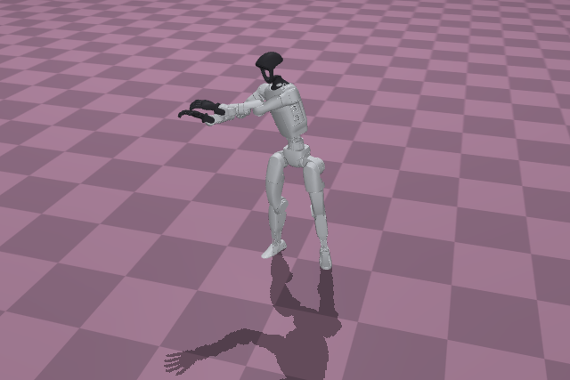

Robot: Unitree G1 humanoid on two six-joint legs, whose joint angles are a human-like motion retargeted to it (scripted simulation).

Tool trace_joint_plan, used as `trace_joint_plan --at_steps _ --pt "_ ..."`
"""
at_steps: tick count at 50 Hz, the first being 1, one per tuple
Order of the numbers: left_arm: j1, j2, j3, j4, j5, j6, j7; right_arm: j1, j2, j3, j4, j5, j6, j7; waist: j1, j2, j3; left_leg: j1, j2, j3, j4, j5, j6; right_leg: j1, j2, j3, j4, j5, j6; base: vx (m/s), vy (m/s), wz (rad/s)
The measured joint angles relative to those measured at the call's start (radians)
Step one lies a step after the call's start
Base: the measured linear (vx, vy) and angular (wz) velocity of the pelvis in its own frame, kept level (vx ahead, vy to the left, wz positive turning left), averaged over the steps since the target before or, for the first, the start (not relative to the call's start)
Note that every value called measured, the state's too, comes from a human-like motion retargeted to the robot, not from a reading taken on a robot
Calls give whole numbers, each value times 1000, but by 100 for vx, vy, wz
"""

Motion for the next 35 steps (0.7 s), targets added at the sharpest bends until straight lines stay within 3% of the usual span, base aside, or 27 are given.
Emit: trace_joint_plan --at_steps 3,8,10,18,20,22,25,35 --pt "67 46 74 -101 -20 -21 32 46 -17 -22 -42 -57 24 7 13 -3 0 -2 3 -3 20 -3 8 6 -4 1 3 -4 0 3 -3 -1" --pt "251 132 207 -377 -254 -113 97 220 155 -298 -413 758 -466 -112 54 -21 -2 -16 4 -30 89 -22 30 31 -32 -12 12 -19 -2 6 -1 19" --pt "357 154 269 -492 -348 -154 108 279 195 -319 -504 868 -556 -125 79 -31 -7 -24 11 -42 117 -27 30 40 -36 -22 16 -26 -7 7 -3 27" --pt "891 227 504 -843 -605 -202 11 519 230 -211 -707 841 -504 53 188 -75 -36 -20 22 -82 139 -37 31 72 -39 -64 38 -47 -18 7 0 28" --pt "1026 239 546 -883 -665 -208 -17 576 241 -171 -735 853 -497 141 217 -89 -42 -12 21 -91 124 -38 37 78 -38 -74 40 -49 -16 6 4 26" --pt "1146 247 578 -897 -713 -222 -20 619 239 -142 -728 772 -474 153 250 -106 -47 -7 19 -99 108 -40 45 82 -36 -84 42 -48 -12 5 6 25" --pt "1294 250 626 -910 -825 -231 -24 681 283 -101 -729 833 -483 161 303 -133 -51 -2 17 -109 86 -40 54 86 -33 -99 40 -45 -7 4 7 24" --pt "1521 360 745 -995 -773 -209 -112 737 269 -46 -698 752 -455 242 439 -220 -82 -25 5 -155 64 -51 49 89 -45 -157 34 -31 -1 1 10 29"
